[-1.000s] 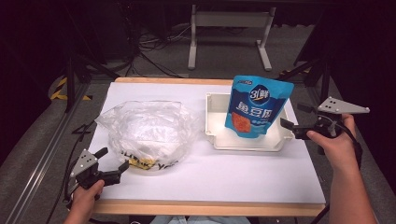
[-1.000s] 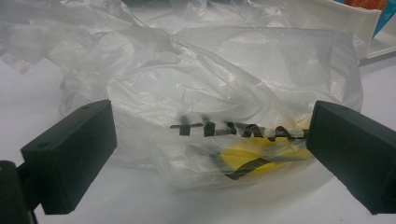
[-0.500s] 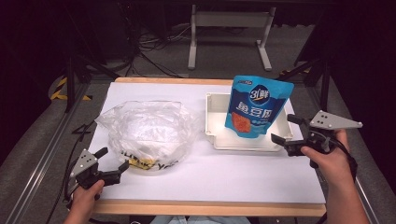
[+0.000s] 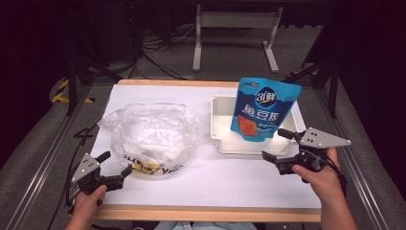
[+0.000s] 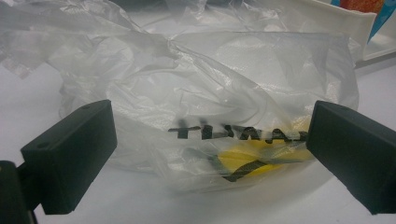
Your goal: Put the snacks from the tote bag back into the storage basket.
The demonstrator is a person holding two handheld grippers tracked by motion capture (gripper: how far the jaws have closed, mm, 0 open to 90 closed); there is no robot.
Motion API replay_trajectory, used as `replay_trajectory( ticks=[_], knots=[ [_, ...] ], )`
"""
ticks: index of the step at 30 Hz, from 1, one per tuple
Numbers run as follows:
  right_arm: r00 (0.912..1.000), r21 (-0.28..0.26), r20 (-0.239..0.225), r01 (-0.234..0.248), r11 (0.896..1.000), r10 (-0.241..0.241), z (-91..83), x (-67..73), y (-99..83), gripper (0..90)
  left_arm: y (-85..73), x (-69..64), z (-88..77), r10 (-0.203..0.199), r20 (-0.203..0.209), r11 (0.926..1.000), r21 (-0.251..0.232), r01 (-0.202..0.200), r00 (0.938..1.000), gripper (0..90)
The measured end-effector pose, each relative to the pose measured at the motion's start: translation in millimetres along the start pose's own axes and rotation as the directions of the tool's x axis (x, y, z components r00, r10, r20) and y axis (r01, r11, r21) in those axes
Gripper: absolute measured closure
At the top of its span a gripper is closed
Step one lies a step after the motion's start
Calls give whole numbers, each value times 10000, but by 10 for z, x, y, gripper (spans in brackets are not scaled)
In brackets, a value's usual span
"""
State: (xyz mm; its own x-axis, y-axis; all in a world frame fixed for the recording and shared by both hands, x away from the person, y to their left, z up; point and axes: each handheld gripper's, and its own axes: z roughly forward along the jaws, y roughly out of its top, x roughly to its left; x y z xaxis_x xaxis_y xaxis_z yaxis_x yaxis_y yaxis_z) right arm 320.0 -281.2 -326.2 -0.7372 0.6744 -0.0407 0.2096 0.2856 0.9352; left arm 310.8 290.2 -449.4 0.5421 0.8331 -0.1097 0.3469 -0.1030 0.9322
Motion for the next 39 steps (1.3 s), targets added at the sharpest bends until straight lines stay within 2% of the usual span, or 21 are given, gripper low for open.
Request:
replay_trajectory(
  ticks=[6,13,16,24,28,31,35,39],
  knots=[
    [9994,-83,251,-215,9997,217,145,57,-188,84,3,-7,-3,54,36,10000,-24,-54,10000,24],
    [9960,-31,830,-329,9995,330,330,89,-404,84,7,-12,-12,107,93,9999,-49,-106,9999,24],
    [9960,-59,798,-407,9992,411,382,98,-468,84,1,-13,-5,150,142,9998,-123,-148,9998,19],
    [9977,395,518,-462,9981,442,567,91,-705,74,-12,-24,5,391,232,9991,-184,-387,9990,2],
    [9972,470,450,-620,9970,599,615,77,-789,67,-22,-27,18,343,183,9994,-49,-342,9992,3],
    [9968,681,440,-691,9953,662,665,67,-891,63,-26,-16,26,229,380,9997,38,-230,9990,2],
    [9966,869,424,-748,9934,713,695,61,-930,61,-28,-31,48,267,442,9994,212,-277,9987,3],
    [9960,973,455,-810,9920,768,711,61,-943,57,-35,-36,42,255,460,9996,-148,-248,9986,2]
  ],
)
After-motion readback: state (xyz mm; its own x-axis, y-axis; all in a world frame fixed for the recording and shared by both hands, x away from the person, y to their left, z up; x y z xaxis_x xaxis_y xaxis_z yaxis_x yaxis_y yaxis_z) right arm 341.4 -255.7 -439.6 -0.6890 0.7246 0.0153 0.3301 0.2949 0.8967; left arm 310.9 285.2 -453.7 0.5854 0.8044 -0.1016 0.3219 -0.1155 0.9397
